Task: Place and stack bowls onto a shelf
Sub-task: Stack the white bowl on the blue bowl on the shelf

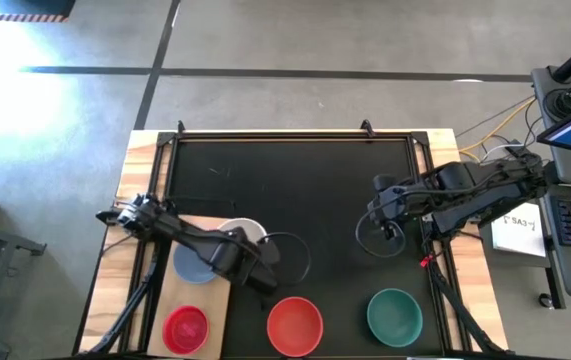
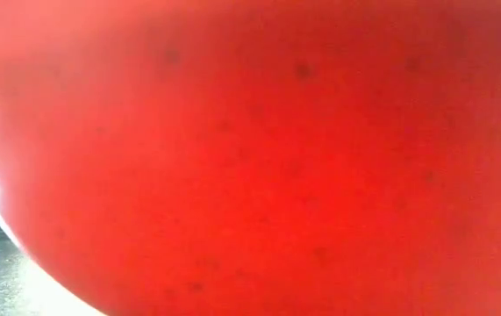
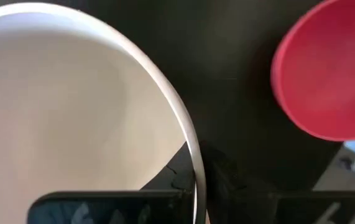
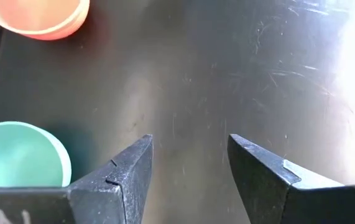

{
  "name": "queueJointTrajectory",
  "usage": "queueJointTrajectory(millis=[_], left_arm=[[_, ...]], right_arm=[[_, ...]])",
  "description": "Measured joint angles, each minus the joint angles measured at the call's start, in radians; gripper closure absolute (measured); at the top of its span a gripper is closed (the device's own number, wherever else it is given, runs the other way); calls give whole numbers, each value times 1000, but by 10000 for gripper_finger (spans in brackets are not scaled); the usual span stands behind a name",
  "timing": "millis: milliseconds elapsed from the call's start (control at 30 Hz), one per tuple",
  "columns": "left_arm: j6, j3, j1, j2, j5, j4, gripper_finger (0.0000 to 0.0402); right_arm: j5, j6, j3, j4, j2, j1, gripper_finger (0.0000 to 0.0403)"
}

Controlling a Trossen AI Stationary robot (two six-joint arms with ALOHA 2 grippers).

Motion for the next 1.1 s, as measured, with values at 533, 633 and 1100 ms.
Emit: queueJointTrajectory(millis=[533,633,1100], left_arm=[[-308,-245,-113,-131,11,-3,401],[-348,-307,-130,-157,9,-2,401],[-435,-494,-144,-200,7,-2,395]], right_arm=[[0,9,-73,-1,0,0,207],[0,9,-77,0,0,0,207],[-1,45,-80,5,0,0,207]])
